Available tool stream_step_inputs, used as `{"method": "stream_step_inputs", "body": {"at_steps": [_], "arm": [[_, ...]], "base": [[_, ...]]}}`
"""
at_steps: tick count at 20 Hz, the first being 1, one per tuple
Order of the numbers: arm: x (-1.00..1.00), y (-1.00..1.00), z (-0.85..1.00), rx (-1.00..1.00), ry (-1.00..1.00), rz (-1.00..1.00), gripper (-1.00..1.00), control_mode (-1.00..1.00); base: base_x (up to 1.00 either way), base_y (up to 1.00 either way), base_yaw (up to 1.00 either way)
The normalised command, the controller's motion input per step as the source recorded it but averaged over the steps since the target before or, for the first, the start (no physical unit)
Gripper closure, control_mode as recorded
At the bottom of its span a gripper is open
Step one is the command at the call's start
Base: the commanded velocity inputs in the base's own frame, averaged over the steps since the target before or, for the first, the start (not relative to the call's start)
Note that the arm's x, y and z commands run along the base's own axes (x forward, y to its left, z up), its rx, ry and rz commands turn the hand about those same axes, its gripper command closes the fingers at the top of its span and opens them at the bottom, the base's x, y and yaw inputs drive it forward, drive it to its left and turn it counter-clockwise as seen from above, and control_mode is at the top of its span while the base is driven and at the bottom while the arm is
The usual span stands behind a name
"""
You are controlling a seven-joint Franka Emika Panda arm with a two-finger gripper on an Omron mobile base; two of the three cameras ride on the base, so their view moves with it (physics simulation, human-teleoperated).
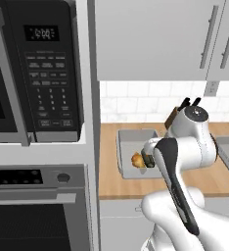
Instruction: Place one cucumber and one chicken drumstick in each tupperware on the nearby counter, to pack two identical lunches.
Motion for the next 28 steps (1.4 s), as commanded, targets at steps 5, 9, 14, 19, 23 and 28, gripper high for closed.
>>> {"method": "stream_step_inputs", "body": {"at_steps": [5,9,14,19,23,28], "arm": [[-0.46,-0.07,-0.04,0.00,-0.22,0.10,-1.00,-1.00],[-0.19,0.00,-0.15,0.00,-0.06,0.13,-1.00,-1.00],[0.00,0.00,0.00,0.00,0.00,0.00,-1.00,-1.00],[-0.06,0.00,0.00,0.00,0.00,0.00,-1.00,1.00],[0.00,0.00,0.00,0.00,0.00,0.00,-1.00,1.00],[0.00,0.00,0.00,0.00,0.00,0.00,-1.00,1.00]], "base": [[0.00,0.00,0.00],[0.00,0.00,0.00],[0.00,0.00,0.00],[-0.10,0.00,0.00],[-0.84,-0.04,0.10],[-0.28,0.07,0.42]]}}
